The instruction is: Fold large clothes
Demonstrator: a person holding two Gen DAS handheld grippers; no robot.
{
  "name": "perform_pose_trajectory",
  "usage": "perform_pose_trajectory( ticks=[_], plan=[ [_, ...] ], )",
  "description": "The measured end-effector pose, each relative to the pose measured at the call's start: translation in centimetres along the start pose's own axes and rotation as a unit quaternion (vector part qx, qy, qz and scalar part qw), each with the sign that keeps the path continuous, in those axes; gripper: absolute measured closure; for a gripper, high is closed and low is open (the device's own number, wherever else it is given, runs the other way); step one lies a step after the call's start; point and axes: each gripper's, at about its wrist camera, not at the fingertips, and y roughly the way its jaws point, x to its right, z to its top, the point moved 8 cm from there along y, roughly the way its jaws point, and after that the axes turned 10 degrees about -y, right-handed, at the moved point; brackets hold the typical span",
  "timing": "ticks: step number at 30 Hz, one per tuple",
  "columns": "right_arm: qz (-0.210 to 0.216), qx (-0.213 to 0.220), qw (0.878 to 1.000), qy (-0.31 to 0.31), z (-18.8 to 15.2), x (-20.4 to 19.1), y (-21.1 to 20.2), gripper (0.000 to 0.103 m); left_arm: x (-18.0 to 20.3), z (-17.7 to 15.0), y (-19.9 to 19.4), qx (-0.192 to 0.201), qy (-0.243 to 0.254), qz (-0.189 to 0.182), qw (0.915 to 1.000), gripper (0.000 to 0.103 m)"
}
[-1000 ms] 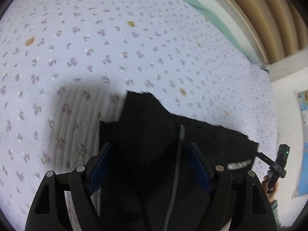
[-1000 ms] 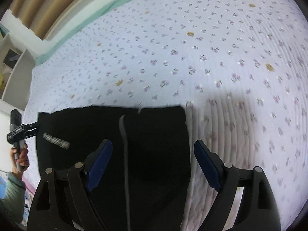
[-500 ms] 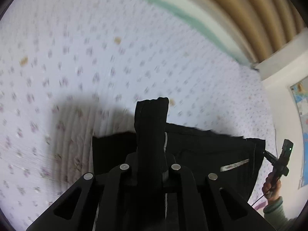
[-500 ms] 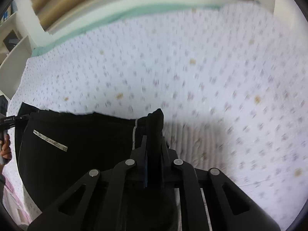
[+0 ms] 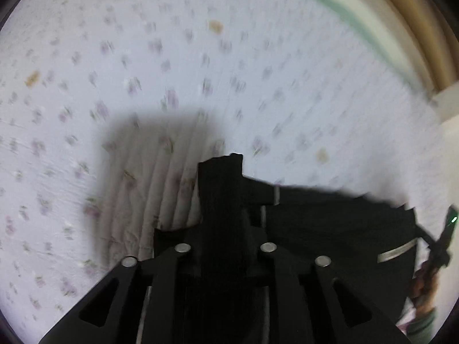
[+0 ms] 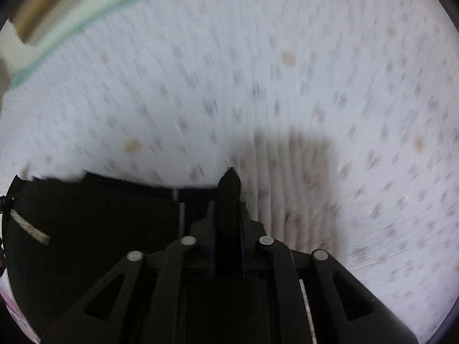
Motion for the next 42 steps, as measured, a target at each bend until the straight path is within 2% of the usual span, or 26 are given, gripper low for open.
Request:
perform_pose_trajectory(
  ticks=[2, 3, 5, 8, 10, 11, 12, 13, 15, 17, 20, 22, 24, 25, 27, 29, 33, 36, 37, 40, 42],
  plan=[
    [0.005, -0.002, 1.0, 0.012, -0.3, 0.3, 0.4, 0.083, -0.1, 0.0, 0.3, 0.003, -0.005, 0.002, 1.0, 0.08],
    [0.014, -0.001, 1.0, 0.02, -0.4, 0.5, 0.2, 0.076, -0.1, 0.2, 0.2, 0.0, -0.013, -0.004, 0.9999, 0.079],
    [0.037, 0.001, 0.998, 0.043, -0.6, 1.3, -0.6, 0.072, -0.5, 0.7, -0.6, -0.007, -0.026, -0.02, 0.9994, 0.079],
    [0.055, 0.017, 0.997, 0.054, -0.7, 1.9, -3.8, 0.069, -1.2, 1.4, -3.9, 0.008, -0.036, -0.051, 0.998, 0.078],
    [0.055, 0.046, 0.996, 0.044, -0.9, 1.6, -7.4, 0.055, -1.8, 1.4, -7.3, 0.033, -0.045, -0.075, 0.9956, 0.071],
    [0.057, 0.058, 0.996, 0.039, -0.9, 1.3, -9.0, 0.038, -1.8, 1.4, -9.1, 0.045, -0.046, -0.083, 0.9945, 0.062],
    [0.065, 0.078, 0.994, 0.033, -1.3, 0.7, -11.4, 0.022, -1.8, 1.3, -10.6, 0.056, -0.043, -0.089, 0.9936, 0.059],
    [0.071, 0.091, 0.993, 0.03, -1.6, 0.1, -12.9, 0.017, -1.5, 0.8, -12.3, 0.067, -0.033, -0.099, 0.9923, 0.058],
    [0.087, 0.107, 0.99, 0.022, -2.3, -1.7, -15.2, 0.017, -0.3, -0.5, -14.0, 0.071, -0.014, -0.111, 0.9911, 0.054],
    [0.103, 0.1, 0.99, -0.001, -3.6, -5.1, -16.1, 0.017, 2.2, -3.1, -14.6, 0.066, 0.015, -0.123, 0.9901, 0.049],
    [0.115, 0.074, 0.99, -0.04, -6.1, -9.9, -15.8, 0.017, 6.3, -8.2, -13.5, 0.018, 0.071, -0.141, 0.9873, 0.047],
    [0.104, 0.047, 0.991, -0.076, -8.2, -13.1, -14.6, 0.017, 8.7, -12.2, -12.0, 0.003, 0.118, -0.12, 0.9857, 0.047],
    [0.077, 0.025, 0.992, -0.096, -9.8, -14.8, -12.8, 0.018, 10.0, -14.7, -10.0, -0.015, 0.142, -0.103, 0.9843, 0.047],
    [0.07, 0.011, 0.993, -0.099, -10.5, -15.4, -11.6, 0.021, 10.4, -16.3, -8.2, -0.042, 0.143, -0.096, 0.9842, 0.047],
    [0.061, -0.014, 0.993, -0.102, -11.9, -16.0, -9.1, 0.021, 9.8, -17.8, -5.8, -0.054, 0.14, -0.056, 0.9871, 0.047],
    [0.054, -0.033, 0.993, -0.098, -12.8, -16.1, -6.2, 0.019, 9.5, -18.2, -4.0, -0.054, 0.144, -0.041, 0.9873, 0.047],
    [0.033, -0.018, 0.994, -0.107, -12.9, -16.3, -4.6, 0.015, 9.1, -17.4, -3.1, -0.059, 0.11, -0.037, 0.9915, 0.047],
    [0.042, -0.027, 0.994, -0.097, -12.8, -16.2, -5.2, 0.017, 9.5, -17.7, -4.3, -0.056, 0.125, -0.023, 0.9903, 0.046],
    [0.053, -0.029, 0.994, -0.092, -12.5, -16.1, -5.8, 0.022, 9.8, -17.8, -5.2, -0.054, 0.134, -0.023, 0.9892, 0.046],
    [0.092, 0.003, 0.992, -0.084, -10.4, -15.8, -8.7, 0.027, 11.2, -17.0, -8.0, -0.032, 0.155, -0.045, 0.9864, 0.046],
    [0.07, 0.032, 0.994, -0.08, -7.8, -14.5, -10.0, 0.027, 11.8, -15.0, -9.1, -0.014, 0.149, -0.059, 0.9869, 0.046]
  ],
)
